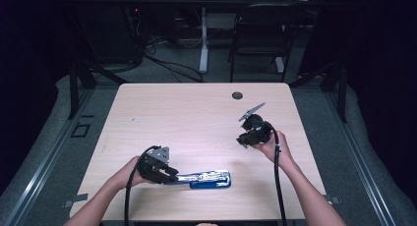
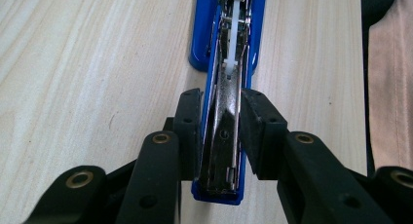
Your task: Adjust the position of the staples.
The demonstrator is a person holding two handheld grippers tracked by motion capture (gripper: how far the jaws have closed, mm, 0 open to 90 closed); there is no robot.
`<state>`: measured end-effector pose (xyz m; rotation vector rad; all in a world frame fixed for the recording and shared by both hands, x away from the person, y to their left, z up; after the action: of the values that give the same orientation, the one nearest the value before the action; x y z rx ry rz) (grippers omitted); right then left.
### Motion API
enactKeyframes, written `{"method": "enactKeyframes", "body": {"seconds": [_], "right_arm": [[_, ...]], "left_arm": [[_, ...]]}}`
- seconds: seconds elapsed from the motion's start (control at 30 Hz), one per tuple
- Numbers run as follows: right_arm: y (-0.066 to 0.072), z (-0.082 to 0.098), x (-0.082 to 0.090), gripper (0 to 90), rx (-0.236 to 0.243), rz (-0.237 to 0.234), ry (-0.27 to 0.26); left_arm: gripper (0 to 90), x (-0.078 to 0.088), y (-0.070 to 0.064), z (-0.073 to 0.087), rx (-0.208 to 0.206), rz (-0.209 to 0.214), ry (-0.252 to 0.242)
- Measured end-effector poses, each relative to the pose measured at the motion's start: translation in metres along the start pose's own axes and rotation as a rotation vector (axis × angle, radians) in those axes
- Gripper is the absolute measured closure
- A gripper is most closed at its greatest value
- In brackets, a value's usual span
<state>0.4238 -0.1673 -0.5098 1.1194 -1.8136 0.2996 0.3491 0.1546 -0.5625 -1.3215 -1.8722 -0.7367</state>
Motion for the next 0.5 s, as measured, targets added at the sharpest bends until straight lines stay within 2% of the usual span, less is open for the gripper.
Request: {"method": "enactKeyframes", "body": {"seconds": [0.13, 0.23, 0.27, 0.3, 0.33, 0.43, 0.5], "right_arm": [[0.010, -0.010, -0.009, 78.8, 0.043, -0.024, 0.013], [0.015, -0.016, -0.012, 78.8, 0.055, -0.047, 0.006], [0.017, -0.018, -0.013, 78.8, 0.056, -0.054, -0.002], [0.017, -0.018, -0.013, 78.8, 0.056, -0.054, -0.002], [0.018, -0.020, -0.014, 78.8, 0.066, -0.054, 0.011], [0.025, -0.025, -0.017, 78.8, 0.096, -0.073, 0.013], [0.027, -0.026, -0.018, 78.8, 0.099, -0.074, 0.011]], "left_arm": [[70.0, 0.000, 0.001, 0.000, 0.000, 0.001, 0.002], [69.9, 0.000, 0.001, 0.000, 0.003, 0.003, -0.001], [69.9, 0.001, 0.001, 0.000, -0.007, -0.015, 0.014], [70.0, 0.001, 0.001, 0.000, -0.007, -0.015, 0.014], [70.0, -0.001, 0.001, 0.000, -0.001, 0.007, -0.002], [70.0, 0.000, 0.000, 0.000, 0.001, 0.000, -0.001], [69.9, 0.000, 0.000, 0.000, 0.001, -0.003, -0.001]]}}
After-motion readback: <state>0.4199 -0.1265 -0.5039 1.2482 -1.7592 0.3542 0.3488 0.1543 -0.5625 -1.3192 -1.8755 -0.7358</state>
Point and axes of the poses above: each handheld gripper's, and its own axes: x roughly backward along the jaws, z roughly out of its underside, y roughly to its left, the point moved 3 cm from there along -x, roughly forward along the jaws, and after that the axes turned 14 degrees about -z, right-handed, at the moved point
